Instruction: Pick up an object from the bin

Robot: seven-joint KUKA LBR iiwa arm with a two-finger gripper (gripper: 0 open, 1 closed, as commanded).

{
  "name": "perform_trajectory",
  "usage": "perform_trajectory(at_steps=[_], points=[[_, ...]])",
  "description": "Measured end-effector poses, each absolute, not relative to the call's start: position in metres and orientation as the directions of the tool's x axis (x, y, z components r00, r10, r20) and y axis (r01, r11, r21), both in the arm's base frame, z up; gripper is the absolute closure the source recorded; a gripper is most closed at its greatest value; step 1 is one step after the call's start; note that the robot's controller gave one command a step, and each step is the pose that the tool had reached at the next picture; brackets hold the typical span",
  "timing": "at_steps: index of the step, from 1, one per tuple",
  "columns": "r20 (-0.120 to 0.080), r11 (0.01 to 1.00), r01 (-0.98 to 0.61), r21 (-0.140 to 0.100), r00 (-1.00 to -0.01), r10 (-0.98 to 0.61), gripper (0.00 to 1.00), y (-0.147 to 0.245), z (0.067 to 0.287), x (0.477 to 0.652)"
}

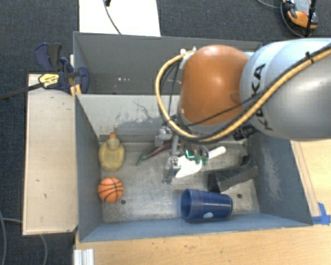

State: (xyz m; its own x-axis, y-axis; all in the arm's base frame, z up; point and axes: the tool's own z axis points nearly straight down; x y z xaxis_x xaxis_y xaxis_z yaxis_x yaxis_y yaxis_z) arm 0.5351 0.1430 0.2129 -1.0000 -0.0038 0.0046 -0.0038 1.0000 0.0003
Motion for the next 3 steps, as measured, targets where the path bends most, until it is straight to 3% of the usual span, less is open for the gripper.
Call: perform_trajectory(at_steps=[1, 2, 3], points=[[-0.003, 1.000, -0.001, 0.001, -1.000, -0.001, 0.00, 0.142, 0.217, 0.537], [-0.009, 1.000, -0.010, 0.004, -1.000, -0.010, 0.00, 0.102, 0.181, 0.545], [0.002, 1.000, -0.011, -0.003, -1.000, -0.011, 0.00, 0.073, 0.155, 0.544]])
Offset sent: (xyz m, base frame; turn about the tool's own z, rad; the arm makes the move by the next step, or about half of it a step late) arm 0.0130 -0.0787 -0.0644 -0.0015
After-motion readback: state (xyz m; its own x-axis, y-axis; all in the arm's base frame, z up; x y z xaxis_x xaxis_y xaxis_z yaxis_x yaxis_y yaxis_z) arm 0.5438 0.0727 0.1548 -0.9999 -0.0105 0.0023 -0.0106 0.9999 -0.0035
